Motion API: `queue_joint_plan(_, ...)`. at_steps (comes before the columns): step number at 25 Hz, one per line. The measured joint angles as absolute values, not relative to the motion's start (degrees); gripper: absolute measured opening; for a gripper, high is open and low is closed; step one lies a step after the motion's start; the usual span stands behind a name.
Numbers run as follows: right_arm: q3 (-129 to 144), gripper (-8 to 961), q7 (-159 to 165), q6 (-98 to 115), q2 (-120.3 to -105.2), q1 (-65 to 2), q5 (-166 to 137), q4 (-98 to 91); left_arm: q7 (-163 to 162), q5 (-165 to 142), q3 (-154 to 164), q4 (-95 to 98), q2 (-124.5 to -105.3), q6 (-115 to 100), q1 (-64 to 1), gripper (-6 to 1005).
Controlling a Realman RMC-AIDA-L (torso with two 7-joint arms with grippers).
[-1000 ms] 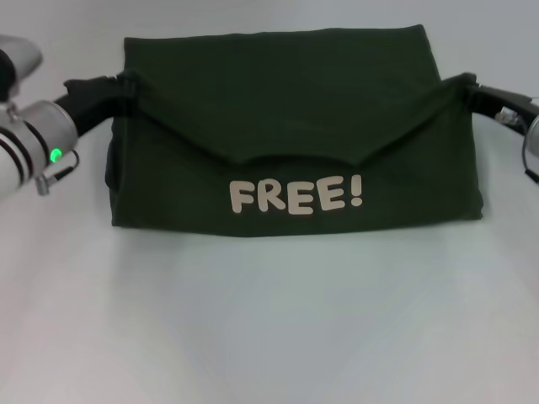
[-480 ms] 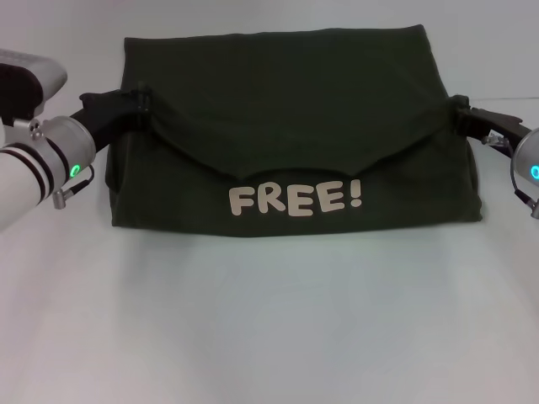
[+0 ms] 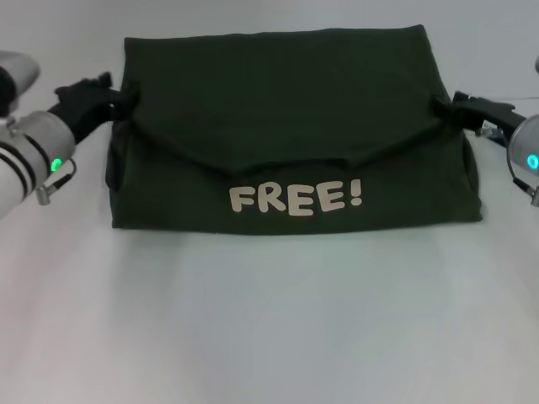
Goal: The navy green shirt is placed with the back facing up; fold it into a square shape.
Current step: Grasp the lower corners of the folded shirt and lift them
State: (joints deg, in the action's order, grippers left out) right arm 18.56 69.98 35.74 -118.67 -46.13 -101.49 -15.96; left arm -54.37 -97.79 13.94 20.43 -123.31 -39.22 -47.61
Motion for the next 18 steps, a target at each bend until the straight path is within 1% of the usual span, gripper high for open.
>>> queue_joint_plan(1,19.13,290,71.0,35.89,-118.49,-46.22,-101.6,-16.42,-55.41,-97.06,14.05,21.55,-123.54,-39.43,-47.18,308)
queue_joint_plan(3,21.47,346,74.38,36.35,-117.98,-46.15,-101.8,-17.57,-59.27,-96.39,14.25,24.05,-123.86,-40.34,-46.15,398)
queue_joint_plan(5,25.05,402,78.55,37.97,-117.25,-45.38,-101.83,-18.68,-64.97,-96.27,14.69,26.33,-123.77,-43.41,-44.42,489)
queue_joint_plan(8,29.41,553,84.04,42.18,-116.15,-43.39,-101.84,-20.69,-72.61,-95.83,15.26,28.71,-122.86,-51.09,-41.15,610)
queue_joint_plan(10,30.33,653,86.45,46.3,-115.85,-41.62,-101.84,-22.32,-75.54,-95.29,15.27,29.58,-122.26,-56.88,-39.09,687)
queue_joint_plan(12,30.43,655,88.42,50.96,-115.75,-39.84,-101.84,-23.82,-77.6,-95.32,15.46,31.05,-122.15,-63.16,-36.93,763)
queue_joint_plan(18,33.21,659,94.22,62.27,-115.68,-34.34,-101.84,-27.62,-78.55,-96.22,21.3,36.09,-123.71,-69.08,-30.81,759)
